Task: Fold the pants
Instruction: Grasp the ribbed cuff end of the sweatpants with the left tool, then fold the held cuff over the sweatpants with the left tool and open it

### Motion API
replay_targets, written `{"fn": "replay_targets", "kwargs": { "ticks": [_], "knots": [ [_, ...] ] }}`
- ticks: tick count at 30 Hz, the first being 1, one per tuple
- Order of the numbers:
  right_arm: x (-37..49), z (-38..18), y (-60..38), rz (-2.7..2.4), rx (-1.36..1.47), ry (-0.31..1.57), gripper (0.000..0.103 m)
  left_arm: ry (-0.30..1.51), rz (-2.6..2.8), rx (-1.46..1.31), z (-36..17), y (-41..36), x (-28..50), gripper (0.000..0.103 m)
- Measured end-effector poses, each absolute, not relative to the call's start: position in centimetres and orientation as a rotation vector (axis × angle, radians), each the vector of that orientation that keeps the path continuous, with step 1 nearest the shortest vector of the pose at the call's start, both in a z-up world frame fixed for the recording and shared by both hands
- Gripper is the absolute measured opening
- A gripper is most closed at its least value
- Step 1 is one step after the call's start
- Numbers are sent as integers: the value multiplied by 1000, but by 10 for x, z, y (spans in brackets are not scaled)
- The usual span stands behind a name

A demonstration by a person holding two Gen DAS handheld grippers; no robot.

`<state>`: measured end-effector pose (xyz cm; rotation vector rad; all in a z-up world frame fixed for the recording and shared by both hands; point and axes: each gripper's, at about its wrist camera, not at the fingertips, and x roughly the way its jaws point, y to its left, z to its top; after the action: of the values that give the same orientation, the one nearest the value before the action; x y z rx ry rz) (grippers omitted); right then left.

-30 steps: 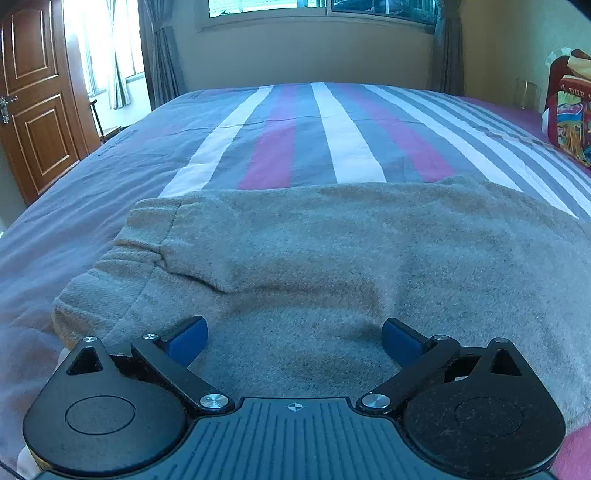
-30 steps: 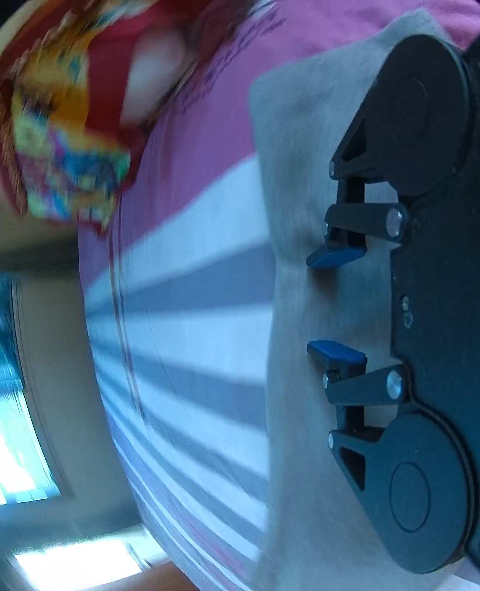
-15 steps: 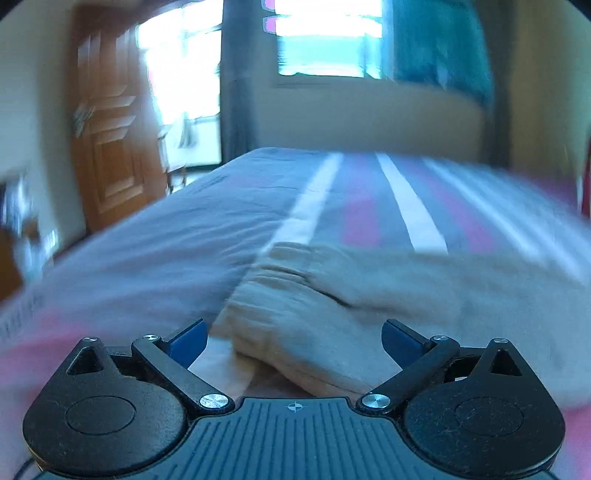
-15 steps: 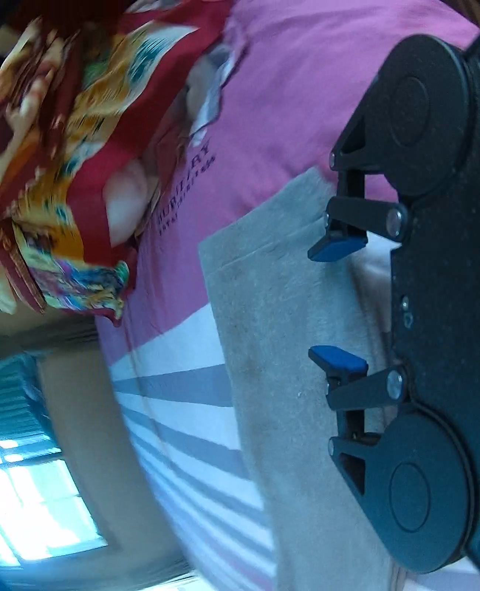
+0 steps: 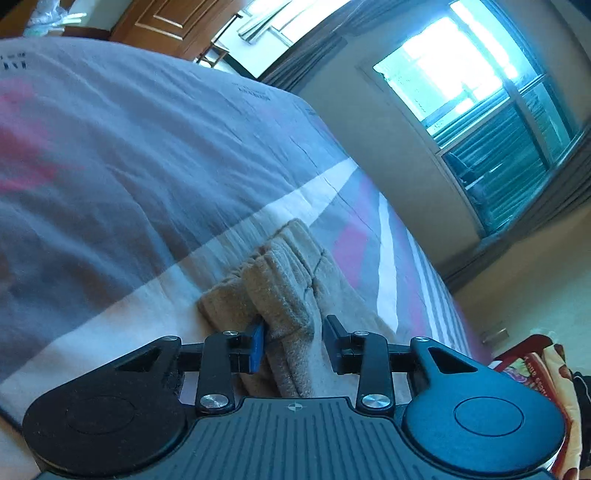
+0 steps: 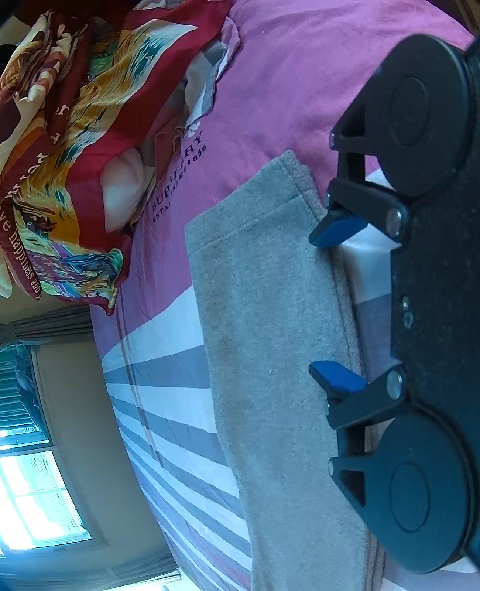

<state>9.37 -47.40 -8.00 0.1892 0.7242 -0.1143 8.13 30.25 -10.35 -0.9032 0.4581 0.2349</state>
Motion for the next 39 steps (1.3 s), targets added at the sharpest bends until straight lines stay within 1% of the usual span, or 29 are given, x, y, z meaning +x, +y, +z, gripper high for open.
{"fn": "replay_targets", "kwargs": {
  "ticks": [3,5,6,7,8,11,13,14,15,17,19,22,23,25,26,27,30,34,37,39],
  "knots": [
    [94,-83,-476,-119,197,731,69,428,227,-911,-107,304,89,35],
    [95,-84,-475,-122,194,734,72,491,249,-912,-115,307,105,34],
    [96,-84,-474,-122,191,736,72,524,269,-884,-113,305,113,29],
    [97,-85,-473,-123,189,738,73,526,265,-822,-104,302,120,26],
    [98,-85,-472,-124,186,740,74,497,254,-757,-92,297,122,25],
    [99,-85,-471,-126,183,744,75,336,171,-650,-61,288,119,25],
    [98,-86,-471,-125,180,744,75,284,140,-578,-57,285,120,25],
    [98,-87,-471,-125,181,744,75,309,145,-530,-61,286,124,25],
    [98,-87,-471,-126,181,745,75,399,187,-478,-73,288,133,25],
    [98,-87,-471,-127,179,746,76,596,227,-560,-111,304,144,25],
    [99,-87,-471,-125,180,748,77,559,216,-604,-118,310,136,26],
    [98,-88,-471,-122,182,747,78,570,248,-554,-113,302,140,28],
    [98,-89,-472,-121,183,747,79,578,266,-538,-109,299,142,35],
    [99,-90,-471,-119,184,749,81,584,344,-490,-96,296,141,63],
    [99,-90,-470,-119,183,750,81,585,433,-448,-88,295,131,93],
    [99,-89,-470,-119,184,751,81,579,497,-414,-83,296,121,99],
    [97,-90,-472,-110,194,746,81,545,550,-393,-68,299,97,98],
    [95,-92,-473,-108,204,738,83,515,506,-313,-55,275,81,98],
    [95,-94,-471,-113,207,737,85,564,533,-243,-63,261,97,98],
    [96,-94,-471,-114,204,740,85,655,576,-241,-78,264,108,99]
  ]
}}
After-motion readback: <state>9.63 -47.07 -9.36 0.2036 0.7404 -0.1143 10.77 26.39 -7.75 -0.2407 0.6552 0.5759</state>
